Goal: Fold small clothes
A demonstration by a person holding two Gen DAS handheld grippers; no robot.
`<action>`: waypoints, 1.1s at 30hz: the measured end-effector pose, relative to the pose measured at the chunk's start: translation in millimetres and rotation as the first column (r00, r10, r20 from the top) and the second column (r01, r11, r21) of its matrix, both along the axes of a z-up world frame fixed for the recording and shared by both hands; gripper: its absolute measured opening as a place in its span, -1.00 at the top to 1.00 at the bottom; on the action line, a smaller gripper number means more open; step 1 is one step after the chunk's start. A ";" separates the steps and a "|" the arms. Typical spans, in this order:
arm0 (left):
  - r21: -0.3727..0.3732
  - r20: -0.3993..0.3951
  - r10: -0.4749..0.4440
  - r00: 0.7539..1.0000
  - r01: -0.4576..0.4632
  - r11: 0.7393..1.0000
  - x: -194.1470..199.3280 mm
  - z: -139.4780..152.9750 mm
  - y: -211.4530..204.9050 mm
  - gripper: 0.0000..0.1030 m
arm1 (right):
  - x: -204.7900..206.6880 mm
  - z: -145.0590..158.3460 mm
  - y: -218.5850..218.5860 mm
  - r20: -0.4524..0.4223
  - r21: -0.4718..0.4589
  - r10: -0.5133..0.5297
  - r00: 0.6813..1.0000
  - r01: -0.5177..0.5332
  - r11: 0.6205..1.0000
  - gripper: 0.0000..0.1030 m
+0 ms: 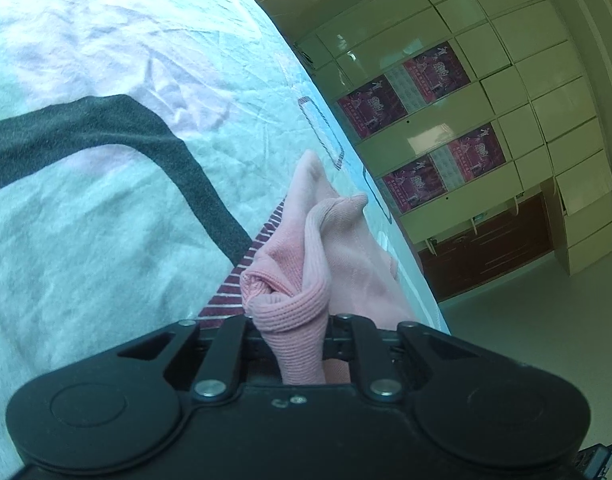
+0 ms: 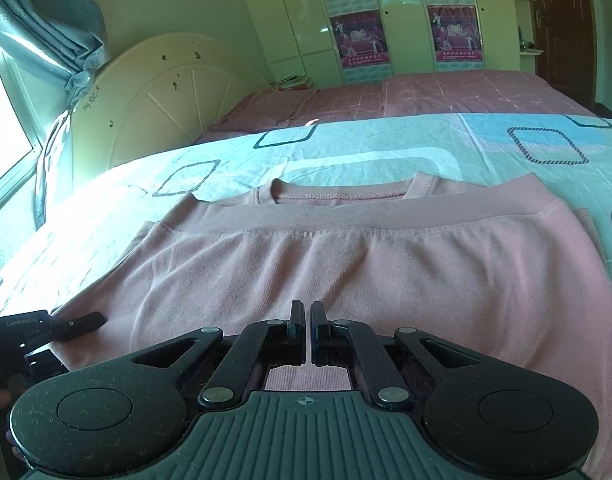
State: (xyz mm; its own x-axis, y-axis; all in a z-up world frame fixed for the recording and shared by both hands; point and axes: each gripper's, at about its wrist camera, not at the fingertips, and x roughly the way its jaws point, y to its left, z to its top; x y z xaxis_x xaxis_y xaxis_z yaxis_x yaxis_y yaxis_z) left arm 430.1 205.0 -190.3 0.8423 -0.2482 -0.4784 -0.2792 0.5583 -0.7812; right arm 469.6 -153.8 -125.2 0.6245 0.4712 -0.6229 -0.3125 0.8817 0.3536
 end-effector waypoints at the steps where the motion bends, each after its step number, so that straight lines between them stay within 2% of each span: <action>1: -0.007 0.002 -0.005 1.000 0.005 1.000 0.1 0.7 0.8 0.78 | 3.3 -5.1 4.8 -0.022 -0.013 0.007 1.000 -0.007 1.000 0.96; 3: -0.021 0.022 -0.008 1.000 0.008 1.000 -2.1 5.6 2.5 0.81 | 10.6 -21.7 14.9 -0.081 -0.074 0.007 0.997 -0.013 0.997 0.96; 5: 0.007 0.033 -0.024 0.999 0.024 1.000 -1.6 12.7 0.8 0.81 | 10.5 -24.0 15.6 -0.078 -0.066 -0.010 0.997 0.004 0.998 0.96; 8: 0.029 0.000 -0.035 0.999 0.035 0.999 1.4 9.5 0.1 0.81 | 7.6 -14.4 15.8 -0.064 -0.059 -0.026 0.998 0.022 0.998 0.96; 11: 0.005 -0.001 -0.026 1.000 0.026 1.000 -0.4 -0.8 3.3 0.80 | 4.0 -8.9 17.5 -0.038 -0.056 -0.048 0.998 0.045 0.997 0.96; 14: 0.002 0.002 -0.013 1.000 0.013 1.000 -2.2 -1.5 2.2 0.74 | 7.9 -16.8 19.5 -0.087 -0.084 -0.046 0.995 0.039 0.996 0.96; 20: 0.010 0.018 -0.036 0.999 0.036 0.999 -4.1 -1.9 3.8 0.78 | 3.2 -8.3 20.7 -0.049 -0.079 -0.055 0.997 0.051 0.996 0.96; 24: -0.001 0.021 -0.040 0.999 0.040 0.999 -4.6 -1.6 5.8 0.79 | 5.9 -17.9 28.6 -0.089 -0.125 -0.035 0.995 0.024 0.992 0.96; 31: 0.003 0.022 -0.037 0.999 0.037 0.999 -5.8 -3.8 7.7 0.80 | 6.2 -22.2 35.9 -0.053 -0.153 -0.027 0.998 0.018 0.988 0.96; 32: 0.003 0.014 -0.033 0.999 0.033 0.999 -5.4 -4.1 7.1 0.72 | 6.2 -23.0 34.9 -0.051 -0.146 -0.031 0.998 0.023 0.989 0.96; 33: 0.000 0.008 -0.028 1.000 0.028 1.000 -5.0 -4.0 5.9 0.74 | 6.0 -22.8 33.8 -0.050 -0.139 -0.036 0.998 0.029 0.990 0.96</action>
State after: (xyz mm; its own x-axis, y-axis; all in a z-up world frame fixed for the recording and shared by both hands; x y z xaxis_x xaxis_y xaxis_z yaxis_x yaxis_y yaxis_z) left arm 425.1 210.9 -194.3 0.8391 -0.2719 -0.4712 -0.2569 0.5654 -0.7838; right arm 475.7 -120.0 -148.0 0.6028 0.3587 -0.7127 -0.2673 0.9324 0.2432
